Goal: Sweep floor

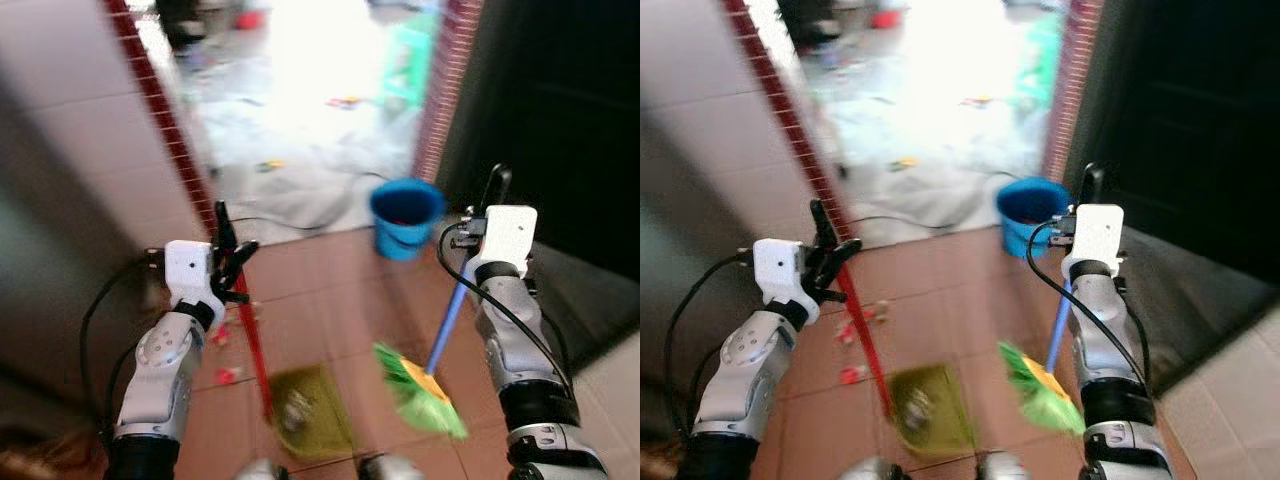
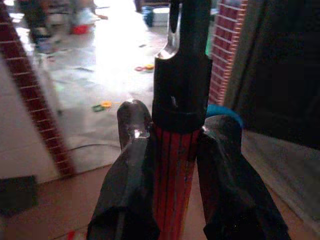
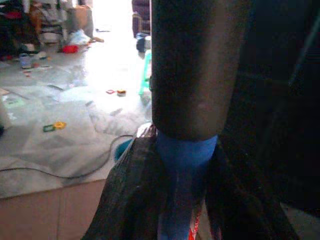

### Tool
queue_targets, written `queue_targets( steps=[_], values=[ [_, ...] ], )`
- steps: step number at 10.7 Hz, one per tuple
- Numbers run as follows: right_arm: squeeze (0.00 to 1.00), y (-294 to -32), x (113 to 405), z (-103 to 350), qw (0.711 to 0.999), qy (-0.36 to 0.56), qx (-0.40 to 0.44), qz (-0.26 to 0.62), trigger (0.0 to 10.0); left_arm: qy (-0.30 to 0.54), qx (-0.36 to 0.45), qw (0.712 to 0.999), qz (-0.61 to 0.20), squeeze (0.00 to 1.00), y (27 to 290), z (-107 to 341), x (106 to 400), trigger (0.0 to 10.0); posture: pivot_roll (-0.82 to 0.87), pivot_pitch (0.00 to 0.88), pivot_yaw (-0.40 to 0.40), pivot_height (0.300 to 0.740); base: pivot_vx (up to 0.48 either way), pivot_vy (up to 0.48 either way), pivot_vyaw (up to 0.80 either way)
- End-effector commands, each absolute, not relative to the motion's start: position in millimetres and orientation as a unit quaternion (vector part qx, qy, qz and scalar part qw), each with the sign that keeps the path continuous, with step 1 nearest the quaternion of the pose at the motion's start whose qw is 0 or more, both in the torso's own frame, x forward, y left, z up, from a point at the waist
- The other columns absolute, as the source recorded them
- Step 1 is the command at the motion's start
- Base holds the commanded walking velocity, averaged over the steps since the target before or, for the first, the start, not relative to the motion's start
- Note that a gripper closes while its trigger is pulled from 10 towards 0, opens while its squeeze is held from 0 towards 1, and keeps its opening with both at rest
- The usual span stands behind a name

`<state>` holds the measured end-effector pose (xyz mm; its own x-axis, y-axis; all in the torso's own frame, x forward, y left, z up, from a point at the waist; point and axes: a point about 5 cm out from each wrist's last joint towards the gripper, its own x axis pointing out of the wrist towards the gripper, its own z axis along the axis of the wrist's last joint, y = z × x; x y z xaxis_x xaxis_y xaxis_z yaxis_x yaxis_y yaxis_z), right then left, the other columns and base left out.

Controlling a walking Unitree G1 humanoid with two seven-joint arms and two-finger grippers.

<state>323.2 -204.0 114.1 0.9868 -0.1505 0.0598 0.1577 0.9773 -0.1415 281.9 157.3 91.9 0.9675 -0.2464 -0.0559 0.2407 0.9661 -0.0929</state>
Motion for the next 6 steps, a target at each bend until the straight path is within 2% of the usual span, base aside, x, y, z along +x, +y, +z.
queue_targets(
  steps=[1,2,4,6],
  values=[
    [0.00,-197.2,327.5,117.9,0.994,-0.031,-0.076,-0.068,10.0,-0.007,-0.042,0.991,-0.128,0.00,158.4,110.6,289.5,10.0,-0.03,0.000,0.060,0.740,0.000,0.000,-0.80],
    [0.00,-194.3,326.7,117.7,0.995,-0.033,-0.072,-0.061,10.0,-0.009,-0.045,0.991,-0.126,0.00,157.9,111.2,290.8,10.0,-0.04,0.000,0.055,0.740,0.000,0.000,-0.61],
    [0.00,-195.8,326.9,118.0,0.994,-0.034,-0.081,-0.057,10.0,-0.014,-0.054,0.990,-0.126,0.00,157.6,113.6,290.3,10.0,-0.04,0.000,0.048,0.740,0.261,0.000,0.00],
    [0.00,-200.5,327.4,115.7,0.995,-0.027,-0.078,-0.062,10.0,-0.019,-0.057,0.990,-0.129,0.00,155.7,116.5,289.1,10.0,-0.03,0.000,0.049,0.740,0.302,0.000,-0.80]
  ],
)
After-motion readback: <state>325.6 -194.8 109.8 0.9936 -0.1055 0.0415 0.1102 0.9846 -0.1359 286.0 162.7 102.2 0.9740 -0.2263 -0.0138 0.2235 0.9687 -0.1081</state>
